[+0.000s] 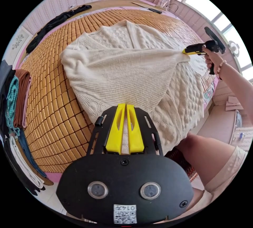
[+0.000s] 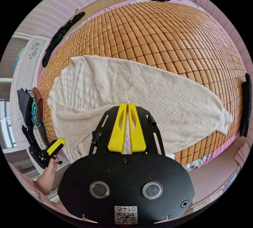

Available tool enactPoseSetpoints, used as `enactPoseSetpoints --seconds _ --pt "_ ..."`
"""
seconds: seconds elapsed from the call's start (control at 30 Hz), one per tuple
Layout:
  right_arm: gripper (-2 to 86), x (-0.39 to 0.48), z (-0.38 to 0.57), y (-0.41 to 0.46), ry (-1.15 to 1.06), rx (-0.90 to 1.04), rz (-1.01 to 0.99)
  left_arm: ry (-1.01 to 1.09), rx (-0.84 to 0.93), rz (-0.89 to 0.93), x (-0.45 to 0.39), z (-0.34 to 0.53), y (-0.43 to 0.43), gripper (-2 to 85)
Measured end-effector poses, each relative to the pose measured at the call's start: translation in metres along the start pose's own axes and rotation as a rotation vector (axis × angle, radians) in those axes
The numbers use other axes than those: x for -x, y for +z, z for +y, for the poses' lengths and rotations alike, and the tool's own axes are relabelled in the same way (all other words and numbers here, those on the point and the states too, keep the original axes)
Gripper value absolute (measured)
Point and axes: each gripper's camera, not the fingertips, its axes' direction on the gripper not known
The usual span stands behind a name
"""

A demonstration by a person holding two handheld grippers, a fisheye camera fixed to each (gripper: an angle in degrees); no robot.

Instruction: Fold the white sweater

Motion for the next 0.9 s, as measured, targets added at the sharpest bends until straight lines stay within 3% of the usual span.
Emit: enactPoseSetpoints --seconds 0.4,0.7,0.9 --pt "8.1 -0.03 0.091 -0.015 0.098 -0.207 -0.032 -0.035 0.041 0.08 -0.016 -0.022 0.013 -0.6" --pt "10.7 -0.061 0.155 0.015 0.064 -0.266 -0.2 0.122 0.155 -0.076 -0.074 -0.043 0.047 -0.2" --pt "11.2 -0.093 0.183 0.025 0.081 -0.403 -0.109 0.108 0.116 -0.072 -0.091 -0.039 0.059 -0.5"
